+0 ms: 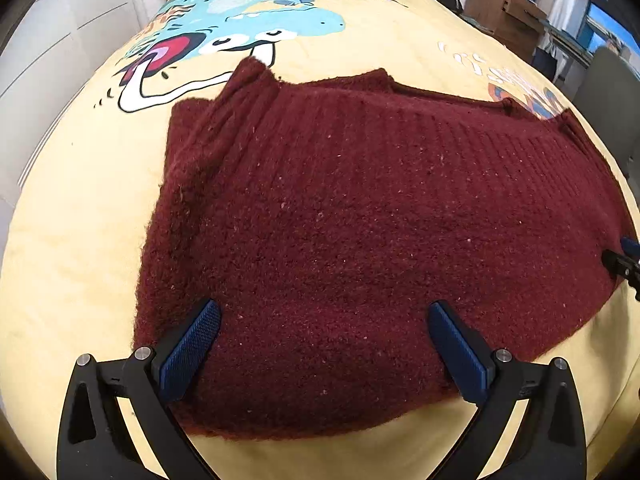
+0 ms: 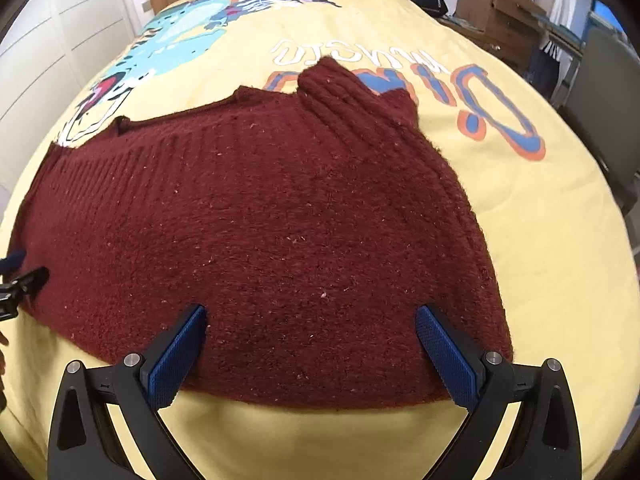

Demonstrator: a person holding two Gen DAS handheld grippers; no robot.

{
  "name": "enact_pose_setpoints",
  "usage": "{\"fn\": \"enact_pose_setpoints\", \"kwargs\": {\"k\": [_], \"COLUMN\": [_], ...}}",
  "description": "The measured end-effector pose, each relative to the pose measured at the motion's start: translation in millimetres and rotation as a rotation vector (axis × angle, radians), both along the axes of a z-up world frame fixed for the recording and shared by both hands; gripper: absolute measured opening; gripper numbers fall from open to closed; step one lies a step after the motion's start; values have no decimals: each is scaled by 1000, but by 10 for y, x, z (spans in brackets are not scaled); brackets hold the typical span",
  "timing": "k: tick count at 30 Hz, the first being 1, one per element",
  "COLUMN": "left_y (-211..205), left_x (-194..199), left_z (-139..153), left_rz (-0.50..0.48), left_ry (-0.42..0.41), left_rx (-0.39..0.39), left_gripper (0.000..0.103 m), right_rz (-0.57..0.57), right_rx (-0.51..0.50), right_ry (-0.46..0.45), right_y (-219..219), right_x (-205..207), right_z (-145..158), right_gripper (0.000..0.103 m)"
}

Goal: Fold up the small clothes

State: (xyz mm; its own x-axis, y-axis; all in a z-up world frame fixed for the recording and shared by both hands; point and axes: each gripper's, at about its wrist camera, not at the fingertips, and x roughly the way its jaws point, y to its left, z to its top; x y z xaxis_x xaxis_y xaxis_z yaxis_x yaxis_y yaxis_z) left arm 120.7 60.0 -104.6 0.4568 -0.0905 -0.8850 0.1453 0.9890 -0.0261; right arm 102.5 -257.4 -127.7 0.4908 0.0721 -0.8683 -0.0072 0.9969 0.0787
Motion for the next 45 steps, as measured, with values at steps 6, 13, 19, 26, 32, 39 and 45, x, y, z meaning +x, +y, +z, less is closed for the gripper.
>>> {"fn": "enact_pose_setpoints", "kwargs": {"k": [6, 13, 19, 26, 32, 39, 45], "left_y": [-13, 62, 548, 871, 909, 782, 649], "left_x": [-10, -1, 37, 130, 200, 254, 254], "left_z": [18, 243, 528, 287, 10, -24, 224], "left_rz": [-3, -2, 86, 133, 168, 128, 110], "left_ry": [-9, 54, 57, 134, 197, 192, 216], "left_rx": [11, -46, -114, -140, -230, -278, -329], "left_gripper": [102, 102, 102, 102, 102, 65, 29], "right_rz": [-2, 3, 16, -21, -84, -126, -131], "right_rx": [-13, -27, -14, 4, 8, -5, 15], "right_ry": [-5, -28, -48, 6, 33, 29, 10], "right_y": [40, 111, 91, -20, -230, -425, -505], "right_x": [-6, -170, -440, -650, -803, -875, -889], "right_z": [-41, 290, 470, 300, 225, 256, 356], "right_gripper": [103, 103, 103, 103, 103, 103, 103]}}
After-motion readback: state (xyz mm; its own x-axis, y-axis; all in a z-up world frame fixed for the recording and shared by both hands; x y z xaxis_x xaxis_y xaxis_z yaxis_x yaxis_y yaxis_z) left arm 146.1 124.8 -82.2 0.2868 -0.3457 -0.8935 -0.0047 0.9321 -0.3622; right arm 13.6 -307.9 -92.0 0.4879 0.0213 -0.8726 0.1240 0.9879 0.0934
